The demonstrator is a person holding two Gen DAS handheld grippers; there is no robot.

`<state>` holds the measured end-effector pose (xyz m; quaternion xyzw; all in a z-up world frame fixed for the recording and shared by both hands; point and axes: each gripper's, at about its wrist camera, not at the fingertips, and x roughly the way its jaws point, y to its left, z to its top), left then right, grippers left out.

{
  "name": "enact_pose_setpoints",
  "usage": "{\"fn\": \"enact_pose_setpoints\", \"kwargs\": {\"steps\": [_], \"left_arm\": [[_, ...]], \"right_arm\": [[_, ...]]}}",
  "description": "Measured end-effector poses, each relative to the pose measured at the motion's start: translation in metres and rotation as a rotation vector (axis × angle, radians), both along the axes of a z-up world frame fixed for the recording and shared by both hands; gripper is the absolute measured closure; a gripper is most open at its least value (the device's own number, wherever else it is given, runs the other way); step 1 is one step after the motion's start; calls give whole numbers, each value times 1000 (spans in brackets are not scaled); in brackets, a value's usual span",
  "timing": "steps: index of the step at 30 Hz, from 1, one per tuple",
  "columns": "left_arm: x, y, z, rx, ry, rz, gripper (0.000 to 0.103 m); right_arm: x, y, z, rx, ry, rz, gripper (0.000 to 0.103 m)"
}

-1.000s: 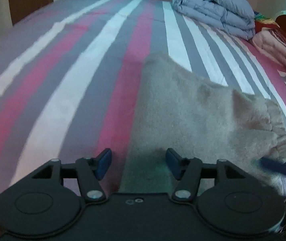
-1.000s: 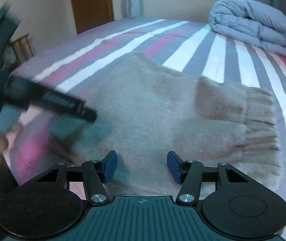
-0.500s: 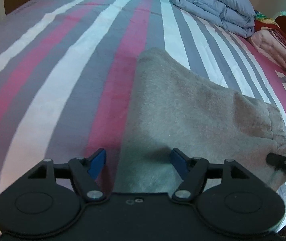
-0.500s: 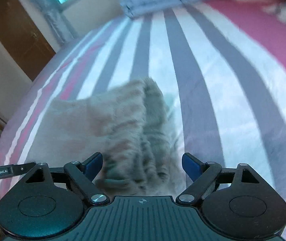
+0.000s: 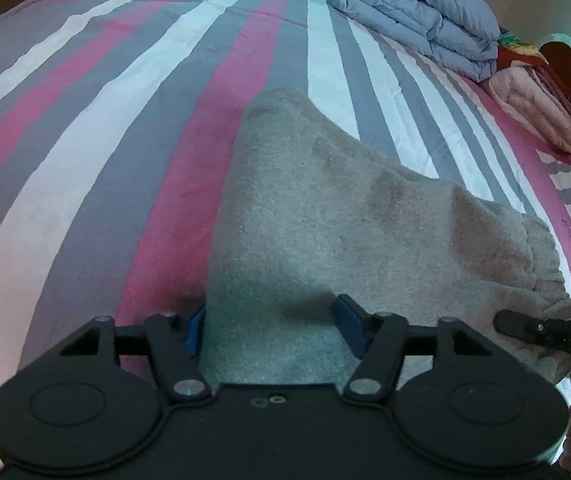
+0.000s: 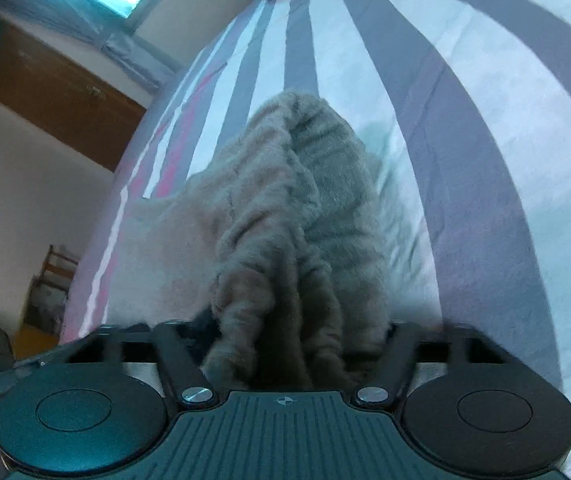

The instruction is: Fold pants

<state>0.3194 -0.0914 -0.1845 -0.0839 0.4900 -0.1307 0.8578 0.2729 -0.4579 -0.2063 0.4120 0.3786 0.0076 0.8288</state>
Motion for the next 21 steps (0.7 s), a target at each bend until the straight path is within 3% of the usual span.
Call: {"fn": "enact_pose_setpoints", "kwargs": {"steps": [3, 8, 9, 11, 12, 14, 17, 21], "left_arm": [[0, 3, 0, -11, -3, -1, 50], [13, 3, -10, -18, 44, -25, 20], [14, -1, -12, -8, 43, -30, 21], [11, -8, -8, -5, 22, -12, 38], [9, -7, -5, -8, 16, 11, 44], [5, 2, 2, -34, 0, 42, 67], [5, 16, 13, -80, -17, 55, 84], [8, 19, 35, -113, -73, 73, 90]], "right_arm": [[-5, -10, -6, 76, -21, -15, 56], [-1, -9, -7, 3, -37, 18, 48], [1, -11, -7, 18, -35, 15, 47], [4, -12, -9, 45, -22, 2, 47], [5, -11, -8, 59, -21, -6, 52], [1, -11, -2, 75, -41, -17, 57], [-8, -8, 8, 79, -89, -18, 59], [-3, 2, 36, 38, -189, 4, 60]]}}
